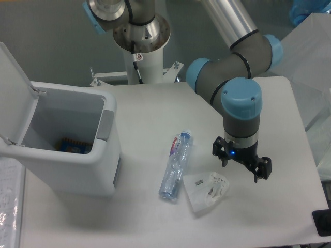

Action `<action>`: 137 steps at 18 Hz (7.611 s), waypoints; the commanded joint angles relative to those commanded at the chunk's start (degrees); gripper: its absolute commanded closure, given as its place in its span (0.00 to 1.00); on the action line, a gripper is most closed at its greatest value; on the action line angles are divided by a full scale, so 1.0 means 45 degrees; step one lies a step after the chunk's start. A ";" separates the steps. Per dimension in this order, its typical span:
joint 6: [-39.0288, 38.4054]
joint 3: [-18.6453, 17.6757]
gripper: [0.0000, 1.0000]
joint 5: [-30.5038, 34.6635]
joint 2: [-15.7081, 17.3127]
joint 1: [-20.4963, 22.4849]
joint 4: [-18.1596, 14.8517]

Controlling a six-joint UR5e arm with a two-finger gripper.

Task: Place the trash in the trash can
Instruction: 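Move the gripper down toward the crumpled white wrapper beside the bottle, then close the gripper on the crumpled white wrapper, then lift the wrapper and carry it over the open trash bin, then open the gripper to drop the wrapper into the bin, then move the gripper back over the clear plastic bottle and lower it, then close the gripper on the bottle's cap end and lift it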

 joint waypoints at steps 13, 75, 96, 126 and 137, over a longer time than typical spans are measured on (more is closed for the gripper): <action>-0.2559 -0.1698 0.00 -0.0176 -0.0234 -0.0449 0.2244; -0.8184 -0.4023 0.71 -0.8770 0.7031 -0.3319 0.2188; -0.8262 -0.2015 0.00 -0.8750 0.3911 -0.0939 0.2246; -0.5723 -0.0821 0.00 -0.1701 -0.1171 -0.2168 -0.0898; -0.6874 -0.0860 0.37 -0.0352 -0.1699 -0.2813 -0.0918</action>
